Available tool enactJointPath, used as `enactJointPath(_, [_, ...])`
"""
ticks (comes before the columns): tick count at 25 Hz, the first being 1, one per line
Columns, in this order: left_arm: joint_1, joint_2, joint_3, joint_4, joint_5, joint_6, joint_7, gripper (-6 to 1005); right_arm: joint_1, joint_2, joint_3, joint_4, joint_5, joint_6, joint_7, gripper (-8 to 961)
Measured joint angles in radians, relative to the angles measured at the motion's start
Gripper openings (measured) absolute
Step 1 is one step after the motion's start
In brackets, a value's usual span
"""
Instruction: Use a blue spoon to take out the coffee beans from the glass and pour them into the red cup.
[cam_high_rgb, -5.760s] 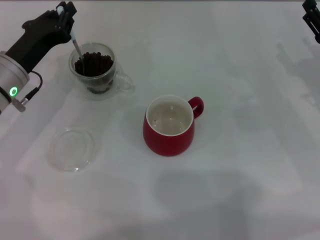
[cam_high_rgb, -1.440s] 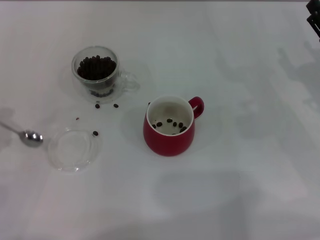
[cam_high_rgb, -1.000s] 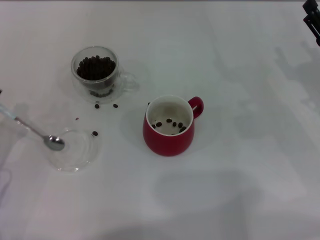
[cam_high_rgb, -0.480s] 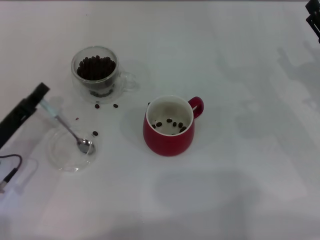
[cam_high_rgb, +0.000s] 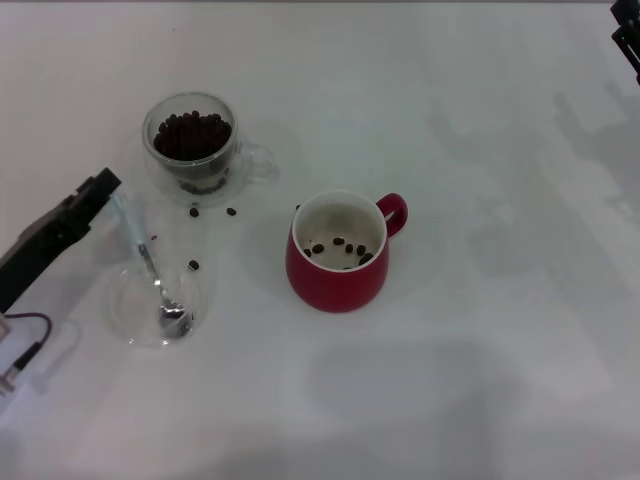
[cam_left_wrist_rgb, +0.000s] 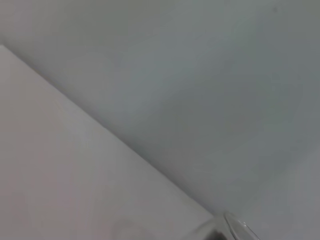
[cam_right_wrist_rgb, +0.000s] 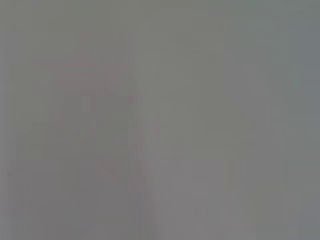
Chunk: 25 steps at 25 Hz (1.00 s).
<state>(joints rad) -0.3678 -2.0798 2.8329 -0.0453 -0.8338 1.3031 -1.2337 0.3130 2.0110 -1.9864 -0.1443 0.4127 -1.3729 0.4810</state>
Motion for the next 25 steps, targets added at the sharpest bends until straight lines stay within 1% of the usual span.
enactJointPath(2, [0.012, 0.001, -0.002, -0.005, -0.031, 0.000, 0.026, 260, -0.001, 0.000, 0.000, 0.000, 0.000, 0.000, 0.000, 826])
enactJointPath(5, [0.037, 0.005, -0.002, -0.029, -0.100, -0.001, 0.096, 486, -0.003, 0.000, 0.000, 0.000, 0.000, 0.000, 0.000, 826])
enactJointPath(8, [0.058, 0.008, -0.003, -0.086, -0.185, -0.001, 0.176, 554, -0.004, 0.000, 0.000, 0.007, 0.000, 0.000, 0.000, 826])
enactJointPath(11, [0.065, 0.010, -0.003, -0.129, -0.258, -0.001, 0.251, 622, -0.004, 0.000, 0.005, 0.010, 0.001, 0.003, -0.001, 826])
enactJointPath(14, [0.074, 0.005, -0.003, -0.142, -0.371, -0.001, 0.443, 690, -0.003, 0.000, 0.014, 0.011, 0.001, 0.021, -0.001, 826])
enactJointPath(15, [0.080, 0.003, -0.003, -0.126, -0.418, 0.000, 0.557, 713, -0.002, 0.000, 0.015, 0.011, 0.002, 0.032, -0.003, 826])
enactJointPath(16, [0.082, 0.003, -0.003, -0.113, -0.443, 0.001, 0.625, 732, -0.002, 0.000, 0.015, 0.011, 0.002, 0.041, -0.006, 826])
enactJointPath(18, [0.087, 0.002, -0.003, -0.049, -0.515, 0.007, 0.854, 771, 0.000, 0.000, 0.016, 0.007, 0.004, 0.057, -0.025, 826])
enactJointPath(20, [0.084, 0.002, -0.003, 0.005, -0.564, 0.009, 0.982, 810, 0.001, 0.000, 0.017, 0.003, 0.008, 0.067, -0.051, 826])
enactJointPath(21, [0.082, 0.001, -0.003, 0.026, -0.581, 0.008, 1.023, 829, 0.003, 0.000, 0.018, 0.002, 0.010, 0.070, -0.061, 826])
enactJointPath(22, [0.079, 0.001, -0.003, 0.040, -0.595, 0.006, 1.048, 827, 0.004, 0.000, 0.018, 0.002, 0.012, 0.074, -0.065, 826])
enactJointPath(25, [0.073, 0.001, -0.003, 0.062, -0.612, 0.003, 1.056, 822, 0.008, 0.001, 0.018, 0.000, 0.012, 0.089, -0.071, 826])
